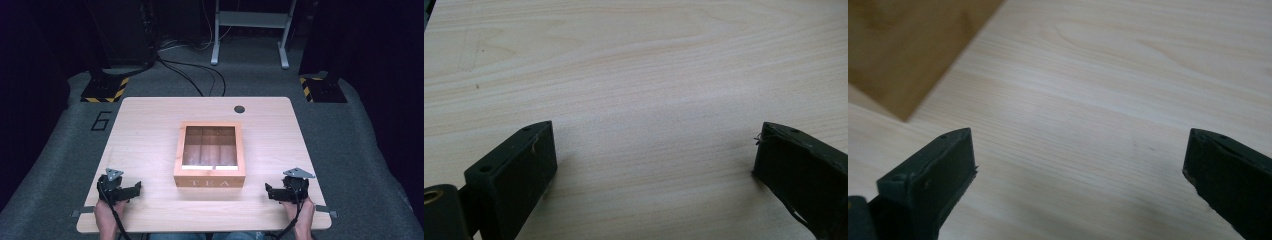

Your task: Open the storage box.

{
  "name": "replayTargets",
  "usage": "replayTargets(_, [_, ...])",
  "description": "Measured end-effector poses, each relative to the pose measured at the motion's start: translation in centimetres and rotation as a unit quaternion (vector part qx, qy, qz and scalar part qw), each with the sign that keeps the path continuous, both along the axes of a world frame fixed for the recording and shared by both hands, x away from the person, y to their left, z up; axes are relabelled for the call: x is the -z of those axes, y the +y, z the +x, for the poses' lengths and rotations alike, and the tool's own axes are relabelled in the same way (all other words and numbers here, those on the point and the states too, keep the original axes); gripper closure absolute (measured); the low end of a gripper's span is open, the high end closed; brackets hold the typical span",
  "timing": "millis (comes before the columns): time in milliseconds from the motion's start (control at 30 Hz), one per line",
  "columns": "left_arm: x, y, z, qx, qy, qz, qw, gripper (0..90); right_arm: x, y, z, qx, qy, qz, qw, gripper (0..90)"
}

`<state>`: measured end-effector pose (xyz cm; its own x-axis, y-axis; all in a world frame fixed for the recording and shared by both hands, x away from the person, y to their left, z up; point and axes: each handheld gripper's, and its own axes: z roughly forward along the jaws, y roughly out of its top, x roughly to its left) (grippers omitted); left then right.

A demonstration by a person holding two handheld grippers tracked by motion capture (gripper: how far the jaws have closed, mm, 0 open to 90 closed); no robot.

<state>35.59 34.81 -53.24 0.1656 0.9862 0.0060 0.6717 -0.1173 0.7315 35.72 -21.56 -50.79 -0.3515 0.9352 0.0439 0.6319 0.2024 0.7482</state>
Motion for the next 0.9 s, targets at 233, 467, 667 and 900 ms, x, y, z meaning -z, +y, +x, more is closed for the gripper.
replayTargets(233, [0.0, 0.0, 0.0, 0.001, 0.004, -0.001, 1.0000, 3.3, -2.1, 2.9, -0.8, -0.051, -0.024, 0.009, 0.9984, 1.4])
replayTargets(467, [0.0, 0.0, 0.0, 0.001, 0.004, -0.001, 1.0000, 3.3, -3.0, 5.7, -0.5, -0.093, -0.032, 0.008, 0.9951, 0.8])
replayTargets(667, [0.0, 0.0, 0.0, 0.002, 0.003, 0.000, 1.0000, 3.3, -3.4, 7.5, -0.2, -0.117, -0.035, 0.004, 0.9926, 0.4])
replayTargets(900, [-0.1, 0.0, 0.0, 0.001, 0.005, -0.001, 1.0000, 3.3, -3.2, 8.5, 0.1, -0.129, -0.044, 0.009, 0.9906, 12.4])
